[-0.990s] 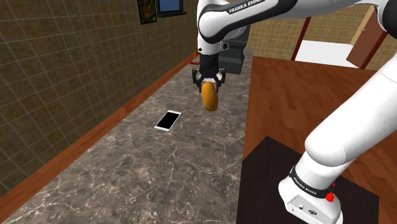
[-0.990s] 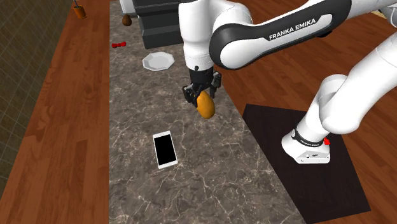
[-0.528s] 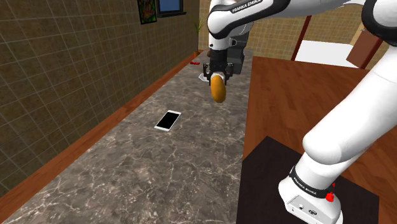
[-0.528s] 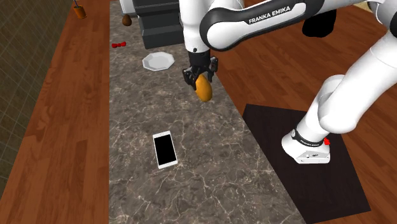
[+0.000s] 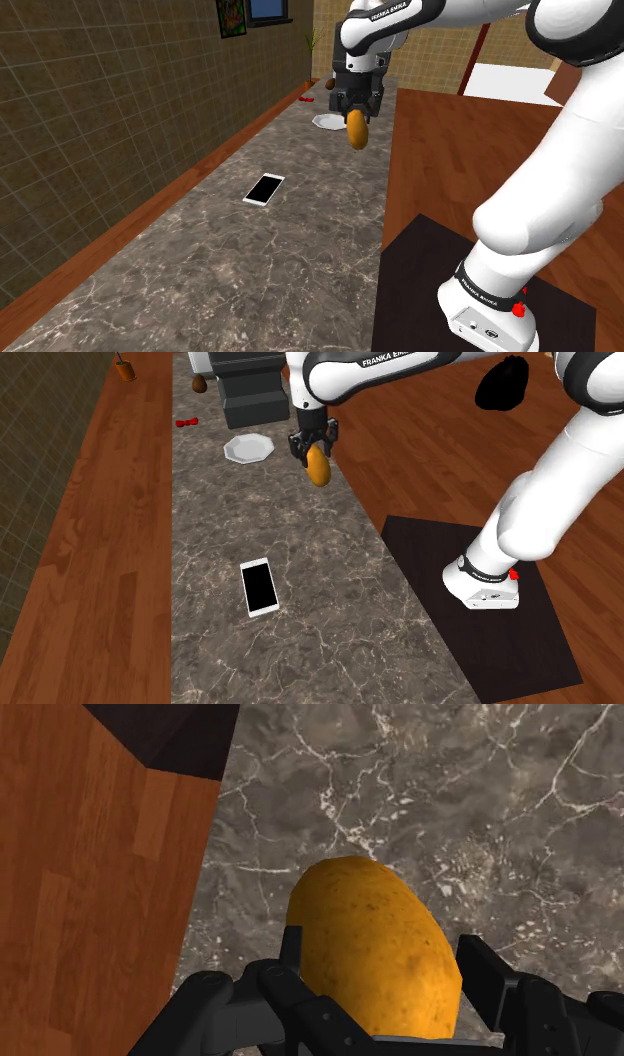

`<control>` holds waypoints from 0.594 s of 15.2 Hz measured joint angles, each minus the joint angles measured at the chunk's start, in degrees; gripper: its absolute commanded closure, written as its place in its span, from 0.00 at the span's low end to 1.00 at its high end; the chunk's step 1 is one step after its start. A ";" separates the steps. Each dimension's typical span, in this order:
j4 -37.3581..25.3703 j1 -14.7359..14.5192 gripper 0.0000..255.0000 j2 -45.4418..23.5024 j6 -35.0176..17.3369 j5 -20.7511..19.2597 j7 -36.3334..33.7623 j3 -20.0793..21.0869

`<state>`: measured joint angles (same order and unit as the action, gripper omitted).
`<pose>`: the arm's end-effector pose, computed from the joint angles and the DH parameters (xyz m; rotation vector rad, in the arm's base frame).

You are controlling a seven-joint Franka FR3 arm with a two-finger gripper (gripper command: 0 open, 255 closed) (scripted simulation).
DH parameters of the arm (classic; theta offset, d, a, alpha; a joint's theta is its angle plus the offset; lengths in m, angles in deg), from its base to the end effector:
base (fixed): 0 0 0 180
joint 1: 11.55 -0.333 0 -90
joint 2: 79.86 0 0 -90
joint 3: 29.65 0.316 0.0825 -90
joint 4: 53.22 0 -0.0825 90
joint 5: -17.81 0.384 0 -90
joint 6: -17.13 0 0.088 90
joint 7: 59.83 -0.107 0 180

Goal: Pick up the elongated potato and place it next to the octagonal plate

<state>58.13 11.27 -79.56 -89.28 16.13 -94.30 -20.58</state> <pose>0.5317 -0.1323 0.4747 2.8325 -1.2517 -0.1156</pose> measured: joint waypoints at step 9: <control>-13.63 5.00 1.00 -10.85 2.50 -1.63 9.26 -4.59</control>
<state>44.50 16.27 -90.41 -86.78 14.50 -85.03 -25.17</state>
